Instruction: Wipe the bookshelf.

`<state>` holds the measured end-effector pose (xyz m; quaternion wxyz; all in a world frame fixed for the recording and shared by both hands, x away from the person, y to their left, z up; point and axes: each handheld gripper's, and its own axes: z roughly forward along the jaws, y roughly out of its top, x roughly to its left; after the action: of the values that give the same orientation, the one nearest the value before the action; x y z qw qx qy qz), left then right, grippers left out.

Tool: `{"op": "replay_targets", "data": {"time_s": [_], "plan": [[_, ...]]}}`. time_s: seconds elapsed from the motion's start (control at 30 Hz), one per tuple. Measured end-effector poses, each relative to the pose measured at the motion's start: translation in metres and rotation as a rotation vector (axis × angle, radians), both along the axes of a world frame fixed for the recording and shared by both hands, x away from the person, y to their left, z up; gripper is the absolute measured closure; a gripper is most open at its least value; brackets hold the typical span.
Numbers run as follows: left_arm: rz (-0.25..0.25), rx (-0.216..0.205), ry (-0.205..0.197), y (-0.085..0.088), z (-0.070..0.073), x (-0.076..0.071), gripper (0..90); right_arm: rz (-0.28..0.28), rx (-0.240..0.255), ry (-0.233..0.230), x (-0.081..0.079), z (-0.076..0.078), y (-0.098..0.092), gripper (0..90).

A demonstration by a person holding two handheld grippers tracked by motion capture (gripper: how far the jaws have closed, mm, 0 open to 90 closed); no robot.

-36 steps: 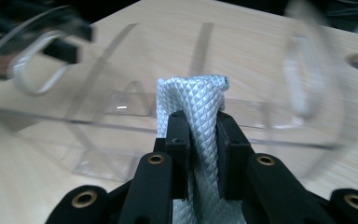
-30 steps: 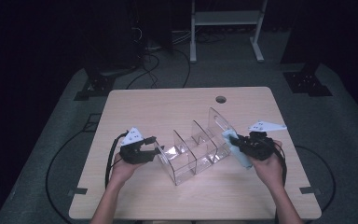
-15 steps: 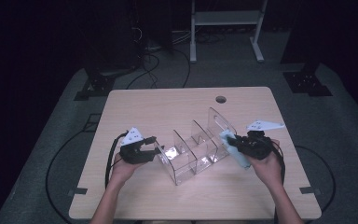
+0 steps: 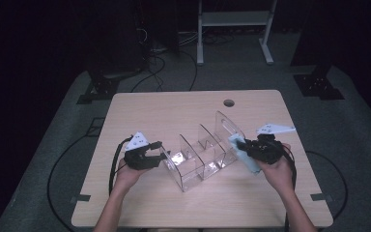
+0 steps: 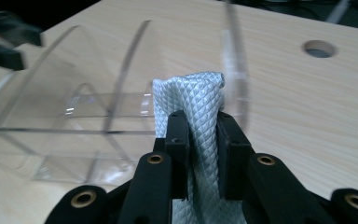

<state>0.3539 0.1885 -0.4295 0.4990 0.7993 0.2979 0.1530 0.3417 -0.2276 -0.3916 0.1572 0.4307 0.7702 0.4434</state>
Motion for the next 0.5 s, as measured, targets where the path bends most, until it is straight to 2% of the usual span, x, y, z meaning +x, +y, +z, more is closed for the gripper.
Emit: {"op": "replay_targets", "data": {"time_s": [0.1,0.13,0.2,0.3,0.4,0.5], "plan": [[-0.001,-0.002,0.000,-0.0004,-0.0002,0.0001,45.5,-0.012,0.015,0.008,0.0036,-0.0011,-0.0050,77.0],[-0.002,-0.002,0.000,-0.0004,-0.0002,0.0001,45.4,-0.014,0.001,0.005,0.0027,-0.0004,-0.0034,77.0],[-0.004,0.000,-0.001,-0.0002,-0.0001,0.0002,45.5,0.011,0.016,0.019,0.0008,-0.0002,0.0009,77.0],[-0.001,-0.002,0.002,0.0000,0.0000,0.0000,45.5,0.018,-0.004,0.010,-0.0004,0.0010,0.0026,76.9],[0.002,-0.001,0.002,-0.0013,0.0001,-0.0006,45.4,-0.001,0.023,0.019,0.0036,-0.0009,-0.0024,76.9],[0.001,-0.002,0.002,-0.0012,-0.0001,-0.0002,45.4,0.003,0.001,0.007,-0.0004,-0.0001,0.0045,77.1]]}}
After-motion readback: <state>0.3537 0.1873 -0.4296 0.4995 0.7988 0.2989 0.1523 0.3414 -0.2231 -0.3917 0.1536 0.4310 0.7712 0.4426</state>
